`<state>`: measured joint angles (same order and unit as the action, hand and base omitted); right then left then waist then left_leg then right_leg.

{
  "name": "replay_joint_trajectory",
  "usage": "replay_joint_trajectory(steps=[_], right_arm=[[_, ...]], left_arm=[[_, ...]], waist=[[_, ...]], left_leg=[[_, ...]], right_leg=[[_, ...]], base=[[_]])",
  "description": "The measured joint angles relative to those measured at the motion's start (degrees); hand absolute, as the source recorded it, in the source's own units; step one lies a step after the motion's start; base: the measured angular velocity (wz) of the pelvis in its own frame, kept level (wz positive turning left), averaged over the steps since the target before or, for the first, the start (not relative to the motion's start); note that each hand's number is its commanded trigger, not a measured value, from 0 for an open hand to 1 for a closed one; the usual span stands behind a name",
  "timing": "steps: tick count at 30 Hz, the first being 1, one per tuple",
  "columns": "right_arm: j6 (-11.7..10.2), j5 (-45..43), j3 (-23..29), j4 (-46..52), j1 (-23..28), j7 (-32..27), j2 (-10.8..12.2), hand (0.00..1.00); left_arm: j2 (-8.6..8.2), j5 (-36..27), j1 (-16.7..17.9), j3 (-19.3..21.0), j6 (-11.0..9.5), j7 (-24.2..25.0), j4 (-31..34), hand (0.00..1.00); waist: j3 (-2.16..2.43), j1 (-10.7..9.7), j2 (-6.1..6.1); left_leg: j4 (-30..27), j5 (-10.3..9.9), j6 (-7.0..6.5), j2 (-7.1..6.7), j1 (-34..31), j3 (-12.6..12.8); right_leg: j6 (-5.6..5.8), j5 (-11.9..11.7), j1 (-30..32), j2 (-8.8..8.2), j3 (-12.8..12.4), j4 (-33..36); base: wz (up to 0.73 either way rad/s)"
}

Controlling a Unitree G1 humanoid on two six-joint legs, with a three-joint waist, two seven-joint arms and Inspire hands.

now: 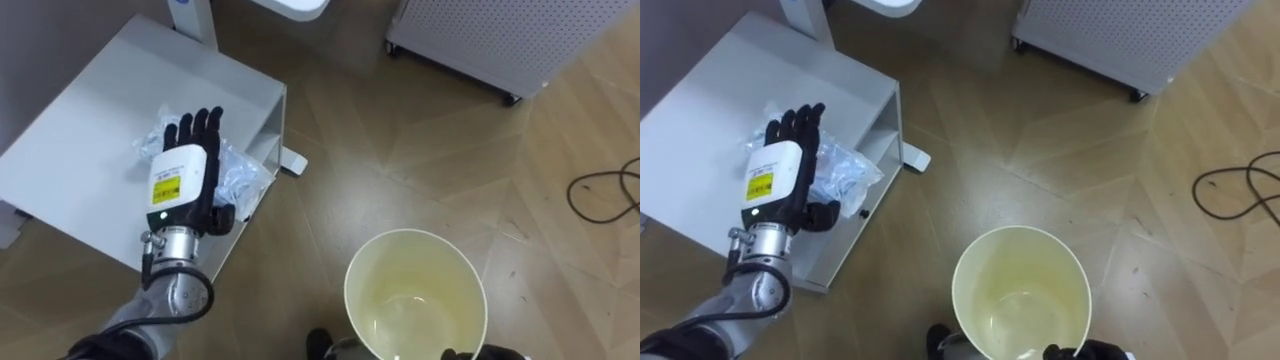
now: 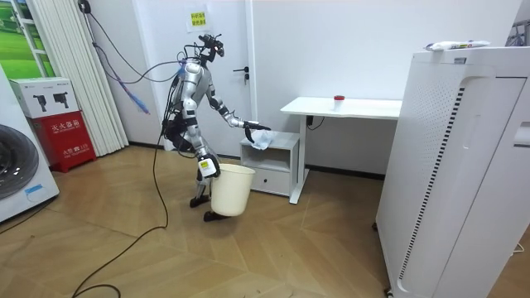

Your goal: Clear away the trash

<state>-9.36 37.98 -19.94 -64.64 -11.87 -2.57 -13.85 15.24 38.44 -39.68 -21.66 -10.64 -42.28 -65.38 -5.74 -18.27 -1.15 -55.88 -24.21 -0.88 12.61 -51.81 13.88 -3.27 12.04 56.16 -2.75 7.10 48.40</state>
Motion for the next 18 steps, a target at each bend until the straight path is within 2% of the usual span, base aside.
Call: replay_joint_trajectory(steps=[5, 13, 18], right_arm=[[1.1, 1.3, 1.0, 0.3, 0.8, 0.7, -0.1, 1.0], [2.0, 4.6, 1.1, 0.8, 1.2, 0.8, -0.1, 1.0], [1.9, 4.6, 1.1, 0.8, 1.2, 0.7, -0.1, 1.0]], left_arm=[[0.28, 0.6, -0.1, -4.3, 3.4, 6.0, -1.9, 0.0], [-0.17, 3.8, -0.2, -5.6, 7.7, 11.5, -5.9, 0.0], [-0.05, 4.9, -1.0, -5.5, 9.5, 13.2, -6.3, 0.0]], waist=[[0.06, -0.2, -0.1], [0.05, -0.2, -0.25], [0.1, 0.0, -1.11]], left_leg=[[0.0, 0.0, -0.07, -0.18, 0.6, 0.3], [0.3, 0.1, 0.04, -0.21, 0.4, 0.3], [0.3, 0.1, 0.03, -0.21, 0.4, 0.3]], right_leg=[[0.04, 0.0, -0.2, -0.04, -0.6, 0.3], [0.04, 0.0, 0.0, -0.11, -0.7, 0.2], [0.05, 0.0, 0.0, -0.13, -0.5, 0.1]], base=[[0.0], [0.0], [0.0]])
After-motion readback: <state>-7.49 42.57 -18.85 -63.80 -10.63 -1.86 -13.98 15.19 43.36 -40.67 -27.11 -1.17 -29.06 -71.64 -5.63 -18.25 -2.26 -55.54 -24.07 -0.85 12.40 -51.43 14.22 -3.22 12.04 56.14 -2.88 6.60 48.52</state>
